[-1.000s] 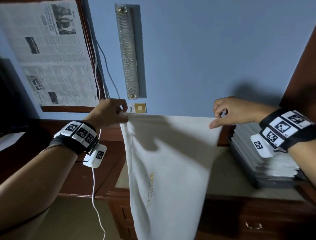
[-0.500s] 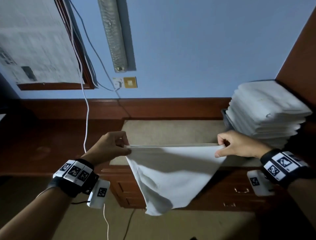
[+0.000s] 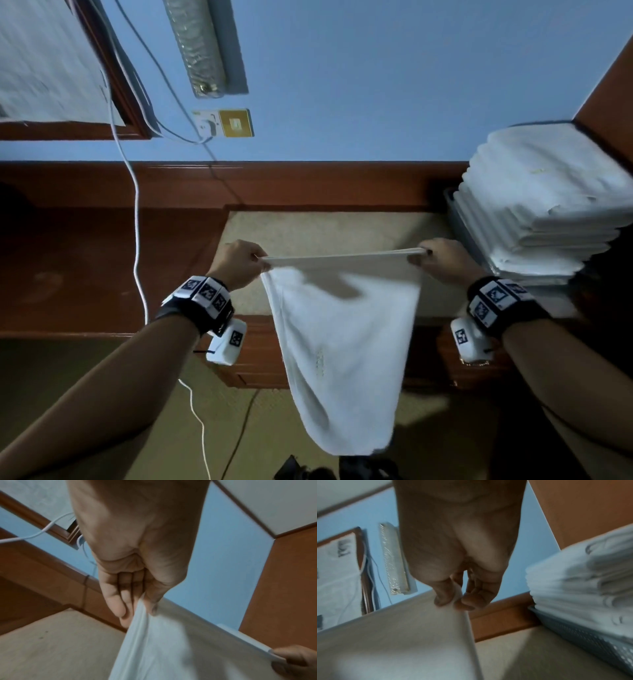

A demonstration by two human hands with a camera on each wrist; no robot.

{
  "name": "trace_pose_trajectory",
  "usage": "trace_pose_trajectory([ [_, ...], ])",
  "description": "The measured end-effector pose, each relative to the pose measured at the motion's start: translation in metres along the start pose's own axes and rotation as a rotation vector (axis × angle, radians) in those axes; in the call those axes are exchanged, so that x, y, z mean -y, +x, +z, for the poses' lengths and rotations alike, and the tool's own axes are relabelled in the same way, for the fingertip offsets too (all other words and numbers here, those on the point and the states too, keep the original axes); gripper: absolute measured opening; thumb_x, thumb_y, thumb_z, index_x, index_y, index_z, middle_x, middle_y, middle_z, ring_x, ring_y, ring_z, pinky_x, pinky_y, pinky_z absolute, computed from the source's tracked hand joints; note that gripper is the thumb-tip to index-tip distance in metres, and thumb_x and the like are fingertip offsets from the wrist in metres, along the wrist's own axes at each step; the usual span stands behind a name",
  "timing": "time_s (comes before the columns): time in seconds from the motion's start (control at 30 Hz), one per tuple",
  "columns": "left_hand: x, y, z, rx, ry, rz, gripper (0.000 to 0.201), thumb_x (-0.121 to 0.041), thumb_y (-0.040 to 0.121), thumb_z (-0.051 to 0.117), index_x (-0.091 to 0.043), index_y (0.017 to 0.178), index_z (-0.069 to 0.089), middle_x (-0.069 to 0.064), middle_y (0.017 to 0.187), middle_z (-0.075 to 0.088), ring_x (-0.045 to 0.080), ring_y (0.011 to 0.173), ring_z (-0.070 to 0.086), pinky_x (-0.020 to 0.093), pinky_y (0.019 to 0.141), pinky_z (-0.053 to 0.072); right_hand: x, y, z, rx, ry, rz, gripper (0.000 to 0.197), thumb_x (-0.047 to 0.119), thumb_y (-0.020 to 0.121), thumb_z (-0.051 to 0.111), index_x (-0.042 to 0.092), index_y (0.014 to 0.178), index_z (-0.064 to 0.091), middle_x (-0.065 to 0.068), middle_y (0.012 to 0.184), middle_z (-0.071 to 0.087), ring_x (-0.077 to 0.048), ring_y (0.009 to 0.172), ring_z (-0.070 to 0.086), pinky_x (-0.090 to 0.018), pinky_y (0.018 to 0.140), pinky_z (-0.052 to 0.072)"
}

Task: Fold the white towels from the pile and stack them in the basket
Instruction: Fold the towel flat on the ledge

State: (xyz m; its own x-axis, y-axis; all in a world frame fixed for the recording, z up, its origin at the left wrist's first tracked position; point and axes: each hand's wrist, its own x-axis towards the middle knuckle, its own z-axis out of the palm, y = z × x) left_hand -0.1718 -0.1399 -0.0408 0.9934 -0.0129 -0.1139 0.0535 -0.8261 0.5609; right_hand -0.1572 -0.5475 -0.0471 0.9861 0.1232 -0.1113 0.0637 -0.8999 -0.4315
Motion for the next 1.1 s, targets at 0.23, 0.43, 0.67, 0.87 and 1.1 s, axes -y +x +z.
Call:
trace_pose_trajectory([
  [0.23, -0.013, 0.155, 0.038, -0.070, -0.423, -0.260, 0.014, 0.006, 0.097, 0.060, 0.008, 0.110, 0.065, 0.031, 0.100, 0.068, 0.030, 0.069, 0.069, 0.021, 0.046, 0.057, -0.036, 0.134, 0.037, -0.099, 0.491, 0.303, 0.024, 0.039, 0.099, 0.058, 0.023, 0.081, 0.055, -0.012, 0.087, 0.068, -0.029, 0.073, 0.077, -0.053, 0.076, 0.063],
  [0.43, 0.018, 0.302, 0.097, -0.082, -0.645, -0.414, 0.013, 0.009, 0.093, 0.065, 0.004, 0.104, 0.061, 0.032, 0.089, 0.068, 0.028, 0.064, 0.071, 0.024, 0.052, 0.059, -0.062, 0.264, 0.054, -0.052, 0.652, 0.433, 0.011, 0.025, 0.104, 0.059, 0.015, 0.100, 0.057, -0.008, 0.092, 0.069, -0.027, 0.070, 0.078, -0.050, 0.079, 0.065],
  [0.67, 0.049, 0.425, 0.159, 0.008, -0.644, -0.515, 0.029, 0.015, 0.082, 0.070, -0.005, 0.093, 0.051, 0.013, 0.067, 0.056, 0.020, 0.055, 0.055, 0.018, 0.043, 0.047, -0.113, 0.399, 0.108, 0.060, 0.504, 0.514, 0.010, 0.019, 0.102, 0.061, 0.015, 0.092, 0.060, -0.009, 0.092, 0.075, -0.021, 0.061, 0.077, -0.046, 0.077, 0.065],
  [0.87, 0.084, 0.489, 0.197, 0.005, -0.505, -0.601, 0.028, 0.011, 0.075, 0.080, -0.006, 0.093, 0.068, 0.017, 0.075, 0.077, 0.029, 0.075, 0.078, 0.039, 0.078, 0.063, -0.138, 0.475, 0.146, 0.159, 0.252, 0.484, 0.016, 0.018, 0.101, 0.061, 0.003, 0.098, 0.066, -0.014, 0.070, 0.075, -0.019, 0.055, 0.075, -0.037, 0.069, 0.066],
  [1.1, 0.093, 0.507, 0.215, -0.049, -0.198, -0.505, 0.009, -0.005, 0.078, 0.079, -0.013, 0.080, 0.076, 0.005, 0.067, 0.076, 0.022, 0.069, 0.076, 0.036, 0.076, 0.064, -0.146, 0.504, 0.158, 0.195, 0.259, 0.441, 0.012, 0.012, 0.096, 0.071, 0.001, 0.096, 0.067, -0.016, 0.080, 0.073, -0.026, 0.068, 0.077, -0.041, 0.070, 0.066],
])
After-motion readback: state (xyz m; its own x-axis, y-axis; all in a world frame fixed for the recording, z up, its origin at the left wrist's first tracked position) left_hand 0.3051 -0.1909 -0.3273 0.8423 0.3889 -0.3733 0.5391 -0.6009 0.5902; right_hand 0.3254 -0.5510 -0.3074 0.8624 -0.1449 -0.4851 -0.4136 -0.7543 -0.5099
